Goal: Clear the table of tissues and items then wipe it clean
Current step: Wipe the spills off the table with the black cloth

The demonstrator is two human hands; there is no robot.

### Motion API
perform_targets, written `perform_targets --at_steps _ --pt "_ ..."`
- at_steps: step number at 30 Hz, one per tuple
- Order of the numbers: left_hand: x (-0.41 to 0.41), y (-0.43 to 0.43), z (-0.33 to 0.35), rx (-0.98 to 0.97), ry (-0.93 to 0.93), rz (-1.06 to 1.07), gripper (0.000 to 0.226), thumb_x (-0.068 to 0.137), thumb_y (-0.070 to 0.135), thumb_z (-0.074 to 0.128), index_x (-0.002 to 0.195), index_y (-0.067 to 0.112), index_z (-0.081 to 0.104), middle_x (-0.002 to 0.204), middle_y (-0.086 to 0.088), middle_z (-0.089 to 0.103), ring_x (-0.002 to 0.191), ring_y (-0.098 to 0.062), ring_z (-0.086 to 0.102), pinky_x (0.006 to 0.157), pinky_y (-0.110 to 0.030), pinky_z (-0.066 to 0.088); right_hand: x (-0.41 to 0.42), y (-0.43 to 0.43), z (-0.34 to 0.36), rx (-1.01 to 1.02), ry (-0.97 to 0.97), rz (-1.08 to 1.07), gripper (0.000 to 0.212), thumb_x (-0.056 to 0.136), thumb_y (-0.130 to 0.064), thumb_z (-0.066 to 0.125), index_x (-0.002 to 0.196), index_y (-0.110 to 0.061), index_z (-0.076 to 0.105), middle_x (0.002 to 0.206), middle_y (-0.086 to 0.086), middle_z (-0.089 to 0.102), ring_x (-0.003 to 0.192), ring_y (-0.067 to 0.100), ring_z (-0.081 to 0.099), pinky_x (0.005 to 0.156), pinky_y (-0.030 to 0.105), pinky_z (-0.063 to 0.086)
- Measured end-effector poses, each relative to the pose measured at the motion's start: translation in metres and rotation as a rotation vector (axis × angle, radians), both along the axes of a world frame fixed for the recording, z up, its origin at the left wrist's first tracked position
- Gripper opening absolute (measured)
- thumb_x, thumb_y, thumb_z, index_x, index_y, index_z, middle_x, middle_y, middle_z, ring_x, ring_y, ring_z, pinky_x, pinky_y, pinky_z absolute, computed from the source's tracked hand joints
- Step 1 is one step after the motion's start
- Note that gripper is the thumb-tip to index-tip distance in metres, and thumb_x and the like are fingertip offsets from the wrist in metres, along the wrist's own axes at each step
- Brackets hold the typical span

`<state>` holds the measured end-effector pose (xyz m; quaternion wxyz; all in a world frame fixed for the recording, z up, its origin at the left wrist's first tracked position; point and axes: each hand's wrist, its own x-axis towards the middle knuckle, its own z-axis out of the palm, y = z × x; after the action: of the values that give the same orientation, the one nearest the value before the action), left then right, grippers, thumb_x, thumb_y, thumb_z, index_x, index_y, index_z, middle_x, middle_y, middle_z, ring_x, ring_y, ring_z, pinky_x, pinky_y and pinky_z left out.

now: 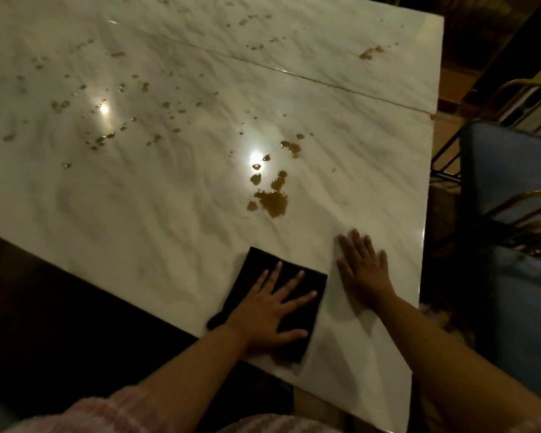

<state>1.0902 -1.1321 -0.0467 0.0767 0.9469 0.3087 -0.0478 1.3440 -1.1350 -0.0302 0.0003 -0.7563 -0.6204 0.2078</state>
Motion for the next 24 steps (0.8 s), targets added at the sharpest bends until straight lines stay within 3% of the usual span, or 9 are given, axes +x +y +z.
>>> perform_targets --at_steps 3,7,9,11,15,17,20,22,24 --pt "-0.052 0.045 -0.006 0.004 -0.139 0.102 0.073 0.08 0.081 0.014 0.145 0.049 0.004 0.156 0.004 0.008 0.142 -0.04 0.004 0.113 -0.05 0.006 0.003 -0.009 0.002 0.014 0.017 0.017 0.055 0.1 -0.047 0.019 0.148 -0.036 -0.004 0.157 -0.005 -0.015 0.14 0.011 -0.02 0.113 0.037 -0.013" --pt "-0.097 0.134 0.004 -0.07 -0.073 0.911 0.079 0.083 0.076 0.023 0.149 0.037 0.002 0.157 -0.002 -0.007 0.143 -0.039 -0.005 0.115 -0.052 0.0 -0.009 -0.002 0.001 0.034 0.015 -0.112 0.053 0.1 -0.045 0.024 0.149 -0.034 0.008 0.159 -0.005 -0.004 0.145 0.016 -0.009 0.115 0.039 -0.009" --pt "-0.074 0.155 0.012 -0.099 -0.055 1.108 0.075 0.088 0.068 0.026 0.15 0.032 0.002 0.158 -0.009 -0.007 0.141 -0.043 -0.011 0.113 -0.054 -0.005 -0.017 0.007 0.001 0.066 0.001 -0.218 0.052 0.099 -0.044 0.027 0.149 -0.031 0.018 0.158 -0.003 0.01 0.146 0.02 0.003 0.116 0.044 -0.001" --pt "-0.037 0.158 0.01 -0.125 -0.053 0.939 0.076 0.086 0.072 0.019 0.15 0.033 0.0 0.158 -0.011 -0.008 0.14 -0.047 -0.012 0.112 -0.056 -0.007 -0.024 0.019 0.002 0.133 0.035 -0.35 0.05 0.099 -0.045 0.029 0.146 -0.029 0.026 0.155 0.001 0.019 0.144 0.023 0.011 0.116 0.046 0.005" --pt "-0.027 0.115 -0.001 -0.065 -0.057 -0.107 0.072 0.083 0.077 0.013 0.147 0.044 0.003 0.158 -0.002 -0.001 0.139 -0.045 -0.012 0.114 -0.053 -0.003 -0.024 0.055 0.003 0.263 0.101 -0.535 0.048 0.099 -0.044 0.03 0.145 -0.03 0.029 0.157 0.002 0.016 0.145 0.023 0.008 0.117 0.047 0.004" --pt "-0.057 0.141 -0.002 -0.072 -0.075 -0.254 0.072 0.082 0.078 0.018 0.145 0.049 0.001 0.158 0.006 -0.006 0.141 -0.037 -0.015 0.114 -0.047 -0.007 -0.025 0.071 0.001 0.216 0.091 -0.58 0.049 0.1 -0.044 0.027 0.147 -0.032 0.022 0.159 0.001 0.008 0.146 0.022 0.001 0.116 0.048 -0.002" --pt "-0.099 0.206 -0.003 -0.048 -0.12 0.197 0.081 0.074 0.086 0.008 0.145 0.046 0.01 0.157 0.0 0.0 0.143 -0.038 -0.006 0.115 -0.055 0.006 -0.036 0.075 -0.012 0.125 -0.071 -0.558 0.055 0.098 -0.052 0.017 0.149 -0.035 0.007 0.159 -0.001 -0.003 0.146 0.021 -0.008 0.114 0.048 -0.009" --pt "-0.103 0.251 0.002 -0.061 -0.07 0.605 0.091 0.071 0.087 0.011 0.148 0.038 0.006 0.158 -0.009 -0.002 0.142 -0.042 -0.005 0.114 -0.053 0.001 -0.04 0.074 -0.018 0.13 -0.156 -0.574 0.058 0.095 -0.057 0.01 0.149 -0.037 0.004 0.159 -0.002 -0.002 0.146 0.021 -0.006 0.114 0.047 -0.009" --pt "-0.082 0.278 0.007 -0.086 -0.02 0.826 0.084 0.08 0.08 0.019 0.149 0.036 0.001 0.157 -0.015 -0.006 0.14 -0.046 -0.009 0.113 -0.054 -0.005 -0.039 0.076 -0.02 0.126 -0.183 -0.59 0.061 0.091 -0.058 0.009 0.148 -0.038 0.009 0.159 -0.002 0.003 0.146 0.021 -0.002 0.115 0.048 -0.006"
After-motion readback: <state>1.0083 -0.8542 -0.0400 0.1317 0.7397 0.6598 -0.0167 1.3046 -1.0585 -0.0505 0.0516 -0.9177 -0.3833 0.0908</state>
